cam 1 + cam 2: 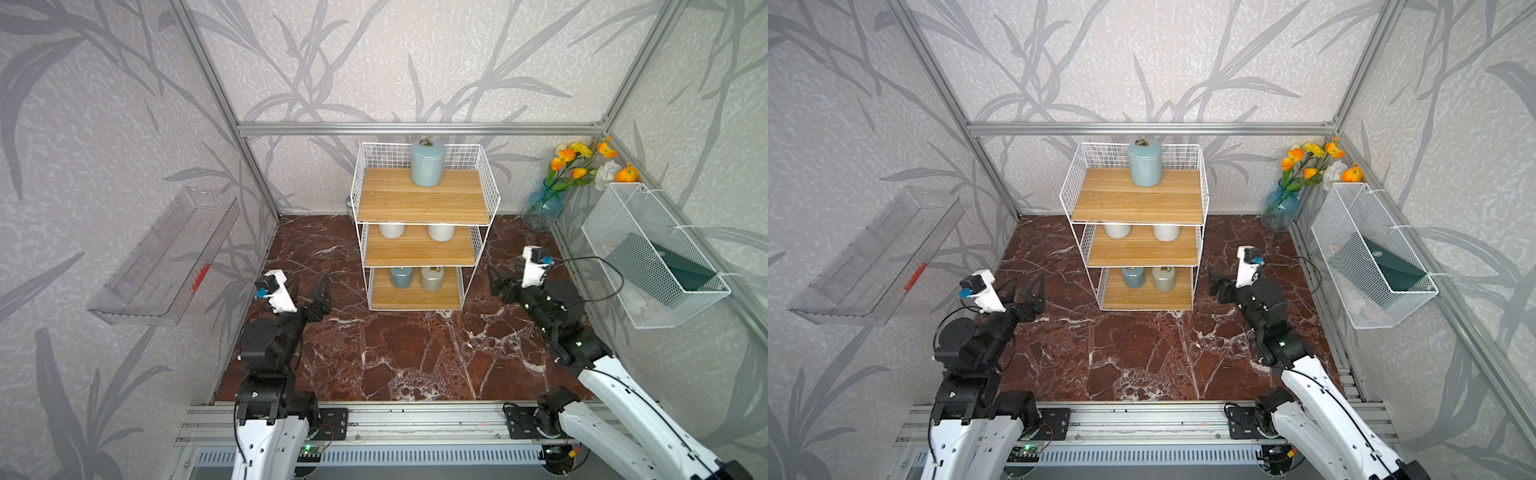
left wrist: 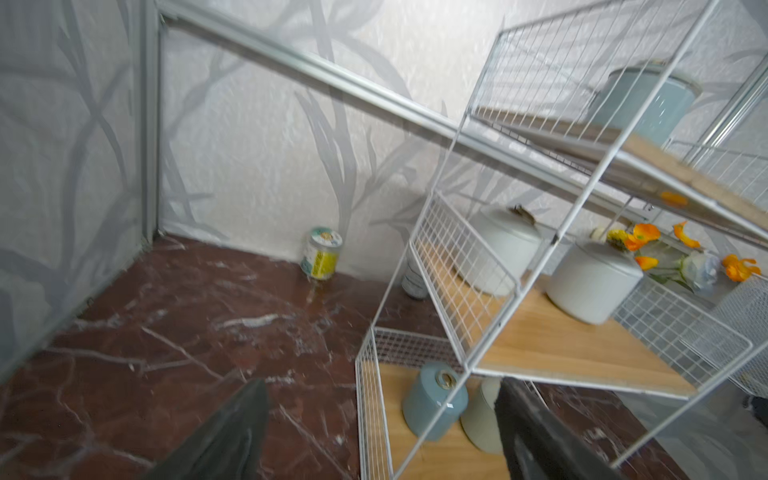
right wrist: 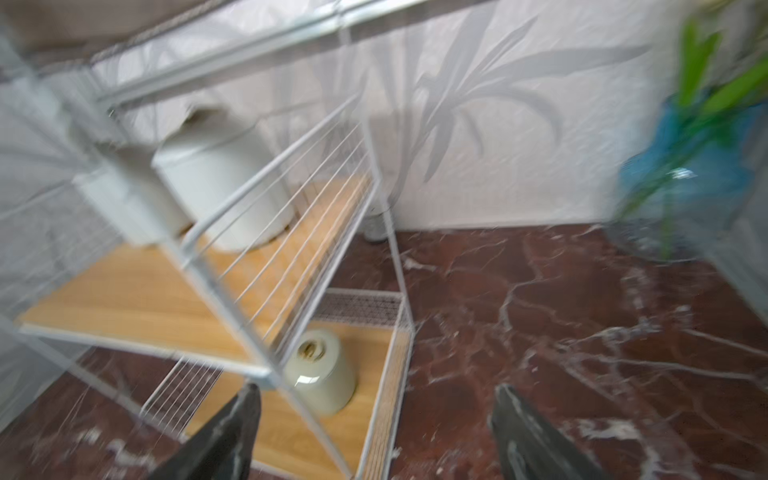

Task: Remove the tea canisters from the shelf
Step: Move the shelf to the center of the board.

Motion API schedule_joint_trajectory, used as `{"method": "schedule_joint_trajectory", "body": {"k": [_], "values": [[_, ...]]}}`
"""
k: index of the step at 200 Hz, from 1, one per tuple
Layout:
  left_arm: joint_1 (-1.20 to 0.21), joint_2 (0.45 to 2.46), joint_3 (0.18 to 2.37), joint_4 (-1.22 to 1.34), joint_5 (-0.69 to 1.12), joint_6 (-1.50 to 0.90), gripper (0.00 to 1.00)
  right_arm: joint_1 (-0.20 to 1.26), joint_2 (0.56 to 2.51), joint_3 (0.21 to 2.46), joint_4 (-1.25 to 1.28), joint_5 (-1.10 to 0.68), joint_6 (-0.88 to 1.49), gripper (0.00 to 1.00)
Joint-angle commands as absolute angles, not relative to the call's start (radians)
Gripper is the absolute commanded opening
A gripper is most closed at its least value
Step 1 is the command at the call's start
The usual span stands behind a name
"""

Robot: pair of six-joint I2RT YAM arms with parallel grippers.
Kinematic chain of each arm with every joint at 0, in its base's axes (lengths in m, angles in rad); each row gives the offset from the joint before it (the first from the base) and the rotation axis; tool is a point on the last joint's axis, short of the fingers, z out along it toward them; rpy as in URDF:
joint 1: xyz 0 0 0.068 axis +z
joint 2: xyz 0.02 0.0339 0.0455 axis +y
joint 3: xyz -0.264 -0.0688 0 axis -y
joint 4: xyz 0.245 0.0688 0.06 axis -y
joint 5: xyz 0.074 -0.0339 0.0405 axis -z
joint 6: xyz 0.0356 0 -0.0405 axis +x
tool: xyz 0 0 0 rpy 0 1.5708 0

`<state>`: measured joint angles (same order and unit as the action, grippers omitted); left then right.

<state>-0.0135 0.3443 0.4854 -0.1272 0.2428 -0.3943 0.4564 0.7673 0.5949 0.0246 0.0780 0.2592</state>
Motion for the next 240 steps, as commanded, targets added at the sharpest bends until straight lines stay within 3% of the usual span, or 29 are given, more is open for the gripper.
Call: {"method": "schedule_joint_trajectory", "body": {"k": [1, 56, 148, 240], "values": [[-0.078, 0.348, 0.442, -0.208, 0.244, -0.464, 0.85, 0.520, 0.736, 0.568, -0.097, 0.163, 0.247, 0.87], [-0.253, 0.547, 0.436, -0.106, 0.141, -0.416, 0.85, 0.523, 0.680, 0.403, -0.018, 0.204, 0.357, 0.87], [-0.295, 0.752, 0.440, 0.019, 0.092, -0.370, 0.84, 0.522, 1.011, 0.454, 0.235, 0.126, 0.352, 0.86], [-0.299, 0.749, 0.427, -0.003, 0.072, -0.379, 0.83, 0.519, 1.263, 0.502, 0.375, 0.183, 0.355, 0.68]]}}
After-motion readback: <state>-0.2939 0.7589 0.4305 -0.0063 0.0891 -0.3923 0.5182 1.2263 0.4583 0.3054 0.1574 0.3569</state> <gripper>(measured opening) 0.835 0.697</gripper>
